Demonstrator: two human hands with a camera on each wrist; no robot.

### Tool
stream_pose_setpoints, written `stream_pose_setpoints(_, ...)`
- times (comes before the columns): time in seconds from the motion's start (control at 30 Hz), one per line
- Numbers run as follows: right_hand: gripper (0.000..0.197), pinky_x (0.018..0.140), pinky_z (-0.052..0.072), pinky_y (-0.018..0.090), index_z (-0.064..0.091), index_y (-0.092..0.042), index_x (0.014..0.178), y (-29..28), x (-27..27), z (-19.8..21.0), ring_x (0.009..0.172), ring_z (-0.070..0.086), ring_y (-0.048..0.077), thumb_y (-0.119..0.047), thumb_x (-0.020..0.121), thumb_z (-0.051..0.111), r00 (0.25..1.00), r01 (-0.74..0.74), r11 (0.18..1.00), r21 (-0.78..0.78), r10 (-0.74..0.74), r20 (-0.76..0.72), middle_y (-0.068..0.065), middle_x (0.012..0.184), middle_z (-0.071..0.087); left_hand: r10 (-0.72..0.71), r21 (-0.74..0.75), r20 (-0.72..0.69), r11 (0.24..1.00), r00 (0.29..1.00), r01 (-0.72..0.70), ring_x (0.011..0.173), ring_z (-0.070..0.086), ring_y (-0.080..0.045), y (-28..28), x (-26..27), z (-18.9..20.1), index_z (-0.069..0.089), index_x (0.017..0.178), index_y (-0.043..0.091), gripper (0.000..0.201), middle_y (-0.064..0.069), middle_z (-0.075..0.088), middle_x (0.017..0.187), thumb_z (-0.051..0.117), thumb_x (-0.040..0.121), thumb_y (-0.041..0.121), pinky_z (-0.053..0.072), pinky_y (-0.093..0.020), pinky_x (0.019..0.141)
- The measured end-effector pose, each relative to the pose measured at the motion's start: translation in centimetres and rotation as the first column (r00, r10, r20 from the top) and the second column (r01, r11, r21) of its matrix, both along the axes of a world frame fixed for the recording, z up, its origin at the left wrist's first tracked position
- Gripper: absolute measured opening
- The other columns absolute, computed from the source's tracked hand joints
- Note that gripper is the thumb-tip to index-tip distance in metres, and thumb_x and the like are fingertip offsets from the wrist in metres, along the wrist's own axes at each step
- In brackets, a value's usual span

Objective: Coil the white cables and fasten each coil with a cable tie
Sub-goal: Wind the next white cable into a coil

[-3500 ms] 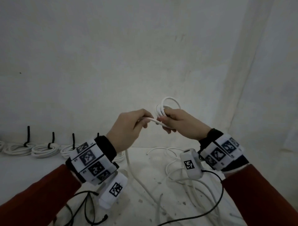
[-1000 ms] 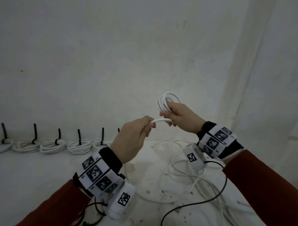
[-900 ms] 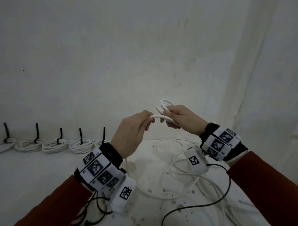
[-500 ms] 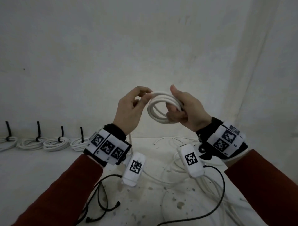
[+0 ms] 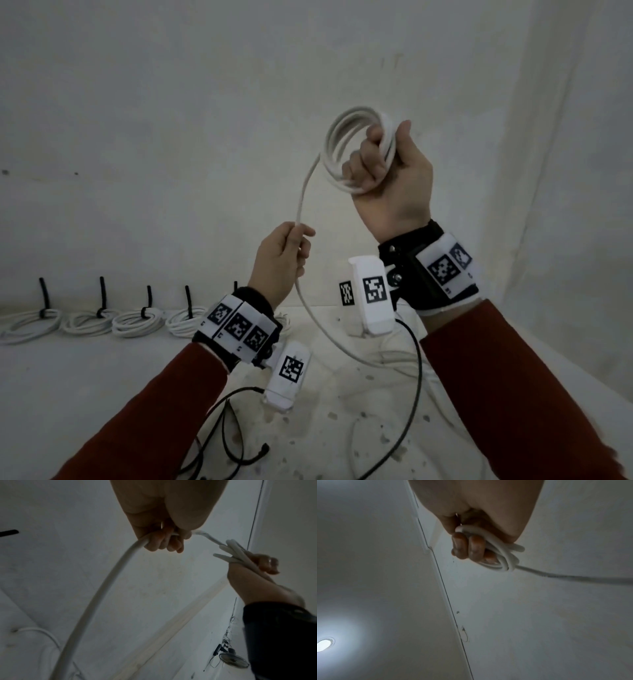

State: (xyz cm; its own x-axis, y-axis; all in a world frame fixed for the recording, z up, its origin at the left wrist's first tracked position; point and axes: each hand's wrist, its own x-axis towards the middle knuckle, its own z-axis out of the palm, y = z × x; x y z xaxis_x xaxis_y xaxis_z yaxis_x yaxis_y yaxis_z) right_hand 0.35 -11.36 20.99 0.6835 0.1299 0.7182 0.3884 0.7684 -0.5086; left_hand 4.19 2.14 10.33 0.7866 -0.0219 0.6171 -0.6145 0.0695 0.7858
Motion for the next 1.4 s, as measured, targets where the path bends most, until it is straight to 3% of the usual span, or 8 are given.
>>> stream_pose_setpoints(0.23,0.024,0.059,0.039,0.024,0.049,-0.003,0.097,1.0,2.6,1.0,0.059,0.045,0.013,-0.018,0.103,0.031,0.922,0.367,0.926,-0.088,-0.350,0.163,0.001,0.067,0.050,0.139,0.341,0.168,0.921,0.976,-0.189,0.054,0.046,0.000,0.2,-0.5,-1.4,0.056,0.097,0.018,0.017,0.007,0.052,0.067,0.040,0.100,0.015,0.039,-0.015,0.056)
stream_pose_setpoints(0.47,0.009,0.062,0.046,0.031,0.049,-0.008,0.097,0.7,3.6,-1.7,0.064,0.054,0.013,-0.016,0.100,0.045,0.420,0.900,0.124,-0.419,-0.511,0.750,-0.001,0.075,0.057,0.136,0.480,0.493,0.781,0.859,-0.399,0.054,0.047,-0.001,0.5,-1.9,0.3,0.060,0.097,0.006,0.021,0.011,0.050,0.063,0.040,0.099,0.011,0.035,-0.007,0.058)
stream_pose_setpoints(0.57,0.015,0.061,0.041,0.034,0.047,-0.005,0.100,0.3,3.1,-2.1,0.067,0.058,0.024,-0.020,0.100,0.047,0.339,0.880,-0.266,-0.394,-0.230,0.912,0.007,0.081,0.067,0.149,0.457,0.581,0.753,0.800,-0.473,0.055,0.045,-0.008,1.4,-1.8,1.1,0.063,0.094,0.006,0.027,0.009,0.051,0.064,0.039,0.096,0.018,0.034,-0.007,0.060)
stream_pose_setpoints(0.63,0.015,0.060,0.032,0.030,0.041,-0.011,0.092,0.0,2.6,-2.0,0.063,0.052,0.021,-0.022,0.100,0.046,0.394,0.841,-0.348,-0.415,-0.132,0.910,0.008,0.080,0.065,0.162,0.461,0.598,0.731,0.785,-0.502,0.059,0.048,-0.012,2.1,-1.7,1.4,0.064,0.094,0.008,0.030,0.007,0.054,0.067,0.039,0.095,0.025,0.034,-0.015,0.059)
stream_pose_setpoints(0.87,0.043,0.060,0.032,0.016,0.049,-0.019,0.070,-0.5,1.0,-1.4,0.060,0.048,-0.003,-0.037,0.104,0.029,0.579,0.750,-0.377,-0.544,-0.024,0.815,-0.013,0.064,0.048,0.139,0.447,0.559,0.780,0.818,-0.438,0.063,0.049,0.002,2.5,-1.8,1.6,0.058,0.092,0.007,0.015,0.012,0.062,0.076,0.053,0.095,0.021,0.038,-0.012,0.061)
stream_pose_setpoints(1.07,0.062,0.056,0.036,0.024,0.052,-0.016,0.056,-1.2,1.1,-2.2,0.043,0.046,0.007,-0.043,0.104,0.024,0.644,0.668,-0.356,-0.654,-0.165,0.747,-0.002,0.050,0.054,0.128,0.443,0.522,0.804,0.843,-0.396,0.060,0.050,-0.010,2.4,-1.7,2.2,0.058,0.101,0.009,0.025,0.005,0.059,0.070,0.059,0.090,0.032,0.038,-0.012,0.055)
stream_pose_setpoints(1.27,0.055,0.039,0.029,0.019,0.051,-0.008,0.050,-2.7,0.5,-1.9,0.036,0.035,0.015,-0.029,0.100,0.041,0.802,0.507,0.002,-0.862,-0.370,0.470,0.004,0.043,0.045,0.104,0.361,0.486,0.881,0.868,-0.308,0.049,0.041,-0.007,2.8,-1.0,2.1,0.060,0.094,0.018,0.017,0.003,0.049,0.059,0.058,0.090,0.035,0.030,-0.011,0.050)
stream_pose_setpoints(1.4,0.061,0.039,0.012,0.024,0.048,-0.016,0.039,-4.4,0.3,-1.3,0.028,0.025,0.010,-0.030,0.098,0.040,0.899,0.368,0.430,-0.824,-0.391,0.198,-0.003,0.033,0.035,0.051,0.298,0.325,0.942,0.944,-0.153,0.048,0.037,-0.005,2.8,0.2,0.9,0.055,0.071,0.028,0.027,0.014,0.044,0.054,0.045,0.095,0.037,0.031,-0.016,0.048)
